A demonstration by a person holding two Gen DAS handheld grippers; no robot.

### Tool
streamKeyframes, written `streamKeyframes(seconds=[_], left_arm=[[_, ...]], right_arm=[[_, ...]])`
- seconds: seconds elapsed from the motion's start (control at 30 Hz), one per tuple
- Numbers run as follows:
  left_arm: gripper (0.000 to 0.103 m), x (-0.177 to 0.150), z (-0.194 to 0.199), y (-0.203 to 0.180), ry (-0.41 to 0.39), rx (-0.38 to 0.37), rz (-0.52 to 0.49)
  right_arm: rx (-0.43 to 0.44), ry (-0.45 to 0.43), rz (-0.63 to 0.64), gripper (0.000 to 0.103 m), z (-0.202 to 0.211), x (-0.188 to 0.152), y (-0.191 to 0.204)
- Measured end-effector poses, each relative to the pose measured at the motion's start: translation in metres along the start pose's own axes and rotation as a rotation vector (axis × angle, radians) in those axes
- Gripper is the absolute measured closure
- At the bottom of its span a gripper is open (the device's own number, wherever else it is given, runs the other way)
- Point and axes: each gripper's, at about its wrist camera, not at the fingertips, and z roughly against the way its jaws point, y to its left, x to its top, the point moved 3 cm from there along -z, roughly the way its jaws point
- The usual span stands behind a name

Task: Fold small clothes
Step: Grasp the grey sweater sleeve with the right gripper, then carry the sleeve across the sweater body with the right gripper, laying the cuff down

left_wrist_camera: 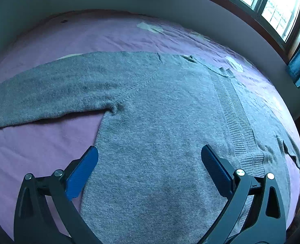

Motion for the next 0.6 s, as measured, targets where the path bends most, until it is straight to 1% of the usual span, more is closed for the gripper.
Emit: streamKeyframes(seconds=[0.03, 0.07, 0.1, 0.13, 0.17, 0.27, 0.4, 0.43, 0.47, 0.53, 0.6], left_arm=[[0.002, 0.0, 0.0, 0.0, 0.001, 0.0, 0.0], [0.002, 0.0, 0.001, 0.0, 0.002, 0.0, 0.0], [0.002, -0.001, 0.002, 0.0, 0.002, 0.0, -0.001], [0.002, -0.001, 0.003, 0.001, 0.0, 0.001, -0.004], [0.002, -0.001, 0.004, 0.001, -0.001, 0.004, -0.006], [0.002, -0.002, 0.009, 0.004, -0.009, 0.01, -0.011], [0.002, -0.003, 0.014, 0.011, -0.013, 0.014, -0.011], [0.002, -0.003, 0.014, 0.012, -0.013, 0.015, -0.01], [0.002, -0.004, 0.014, 0.013, -0.011, 0.015, -0.01], [0.002, -0.005, 0.014, 0.014, -0.006, 0.013, -0.013], [0.002, -0.007, 0.014, 0.014, -0.004, 0.01, -0.016]], right_arm=[[-0.019, 0.003, -0.007, 0.069, -0.003, 0.002, -0.001], [-0.032, 0.017, -0.015, 0.077, -0.008, 0.003, -0.001], [-0.031, 0.03, -0.024, 0.089, -0.009, 0.002, -0.001], [-0.026, 0.04, -0.03, 0.095, -0.012, 0.002, 0.002], [-0.023, 0.043, -0.028, 0.096, -0.014, 0.002, 0.008], [0.018, 0.029, 0.044, 0.097, -0.012, -0.002, 0.049], [0.122, 0.051, 0.196, 0.097, -0.019, -0.028, 0.14], [0.146, 0.064, 0.228, 0.097, -0.023, -0.037, 0.161], [0.179, 0.083, 0.273, 0.097, -0.028, -0.052, 0.19], [0.222, 0.112, 0.337, 0.097, -0.035, -0.077, 0.23], [0.26, 0.147, 0.41, 0.097, -0.045, -0.112, 0.273]])
